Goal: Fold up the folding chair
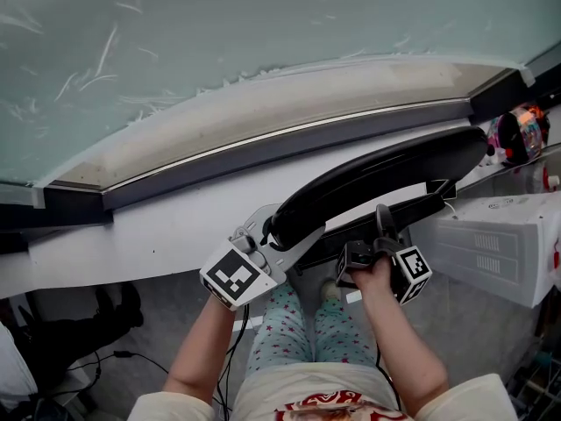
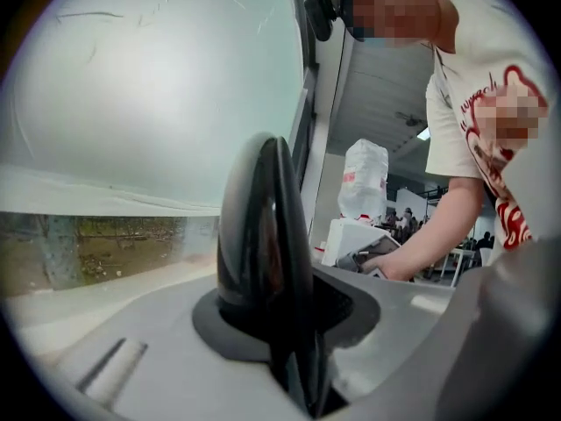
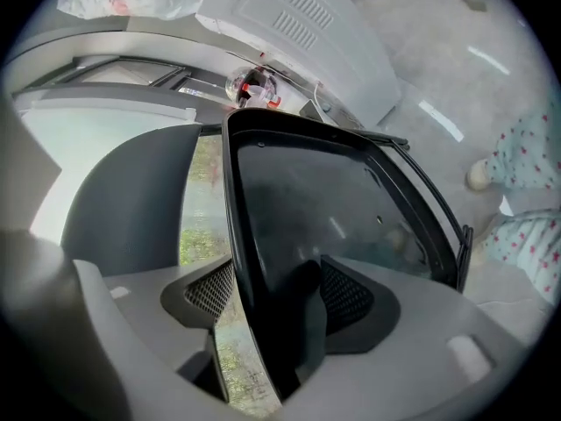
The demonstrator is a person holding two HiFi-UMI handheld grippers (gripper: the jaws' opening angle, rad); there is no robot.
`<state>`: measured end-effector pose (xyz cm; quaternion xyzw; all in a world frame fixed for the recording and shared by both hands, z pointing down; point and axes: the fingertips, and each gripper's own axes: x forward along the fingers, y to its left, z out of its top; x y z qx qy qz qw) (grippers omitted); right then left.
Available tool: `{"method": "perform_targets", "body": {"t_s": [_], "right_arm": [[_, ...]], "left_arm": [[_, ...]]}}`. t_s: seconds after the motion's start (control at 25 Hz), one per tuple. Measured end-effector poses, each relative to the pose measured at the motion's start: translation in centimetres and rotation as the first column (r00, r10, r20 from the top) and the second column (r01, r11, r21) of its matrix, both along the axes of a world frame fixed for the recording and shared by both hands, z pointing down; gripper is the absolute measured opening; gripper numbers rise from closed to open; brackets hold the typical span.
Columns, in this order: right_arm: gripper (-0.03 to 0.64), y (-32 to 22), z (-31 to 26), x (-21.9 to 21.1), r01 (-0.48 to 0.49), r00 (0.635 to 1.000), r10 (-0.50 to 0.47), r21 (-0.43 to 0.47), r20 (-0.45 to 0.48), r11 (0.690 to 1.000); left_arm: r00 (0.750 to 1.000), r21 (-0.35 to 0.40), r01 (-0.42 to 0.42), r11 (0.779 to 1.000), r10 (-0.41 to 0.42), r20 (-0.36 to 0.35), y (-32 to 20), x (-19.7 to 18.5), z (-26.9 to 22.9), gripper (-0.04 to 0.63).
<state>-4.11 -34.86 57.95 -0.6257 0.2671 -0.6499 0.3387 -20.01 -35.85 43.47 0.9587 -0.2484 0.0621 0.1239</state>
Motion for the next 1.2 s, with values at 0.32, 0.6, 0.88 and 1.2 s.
{"method": "perform_targets", "body": {"t_s": [0.32, 0.6, 0.88, 1.2], "right_arm": [[0.286, 0.3, -1.2, 0.9, -0.041, 0.999, 0.039, 0.066, 0.027, 0.997], [0.242, 0.6, -2.7, 2.5, -0.091, 0.994, 0.085, 0.111, 0.065, 0.99], [0.233, 2.5, -4.0, 2.8, -0.154, 0.987, 0.147, 0.134, 0.061, 0.979], [0.23, 4.0, -4.4, 1.9, -0.028, 1.0, 0.029, 0.14, -0.003, 0.99]], "left_arm": [[0.997, 0.043, -0.071, 0.997, 0.071, -0.004, 0.7, 1.5, -2.4, 0.081], [0.993, 0.045, -0.117, 0.992, 0.116, 0.027, 0.2, 4.1, -4.7, 0.083], [0.974, 0.028, -0.227, 0.974, 0.226, 0.026, 1.9, 5.0, -6.2, 0.074], [0.973, 0.098, -0.218, 0.971, 0.209, 0.098, 5.4, 4.0, -6.5, 0.075]]}}
